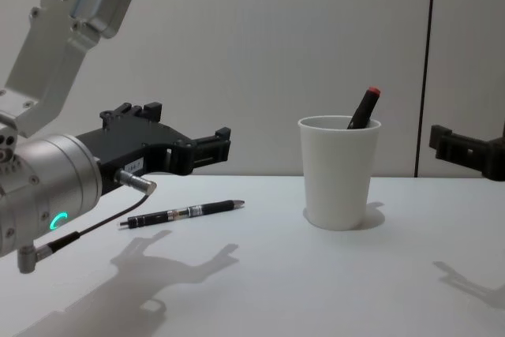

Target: Place the pen into the pen holder.

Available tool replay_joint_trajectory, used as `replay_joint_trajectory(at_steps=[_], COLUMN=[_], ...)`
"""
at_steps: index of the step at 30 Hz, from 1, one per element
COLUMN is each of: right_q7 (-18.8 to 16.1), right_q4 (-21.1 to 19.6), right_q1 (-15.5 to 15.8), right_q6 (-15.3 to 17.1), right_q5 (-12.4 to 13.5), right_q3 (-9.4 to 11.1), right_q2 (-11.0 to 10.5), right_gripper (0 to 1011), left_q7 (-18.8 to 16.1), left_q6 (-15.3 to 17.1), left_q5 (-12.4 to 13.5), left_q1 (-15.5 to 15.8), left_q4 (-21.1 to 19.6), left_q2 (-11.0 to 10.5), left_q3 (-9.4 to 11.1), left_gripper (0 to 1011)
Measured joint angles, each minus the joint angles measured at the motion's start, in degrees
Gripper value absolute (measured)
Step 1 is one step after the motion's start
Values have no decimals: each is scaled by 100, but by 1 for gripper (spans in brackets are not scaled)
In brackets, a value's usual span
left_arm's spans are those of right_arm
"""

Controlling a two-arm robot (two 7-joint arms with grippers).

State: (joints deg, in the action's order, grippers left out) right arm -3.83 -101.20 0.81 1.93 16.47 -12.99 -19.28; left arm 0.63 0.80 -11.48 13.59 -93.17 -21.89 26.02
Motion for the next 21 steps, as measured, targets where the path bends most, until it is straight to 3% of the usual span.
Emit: replay_joint_trajectory(at_steps=[21], right_q7=[0], right_q4=[-3], right_q1=[3], right_q6=[3], right_q5=[-1], right_q3=[6], right_q2=[-5], right_gripper=[1001], left_q7=[147], left_q6=[-35], left_q5=[-73], left_q1=[-9], left_q4=[8], left_q2=[-60], left_q3=[-73], left_gripper=[1000])
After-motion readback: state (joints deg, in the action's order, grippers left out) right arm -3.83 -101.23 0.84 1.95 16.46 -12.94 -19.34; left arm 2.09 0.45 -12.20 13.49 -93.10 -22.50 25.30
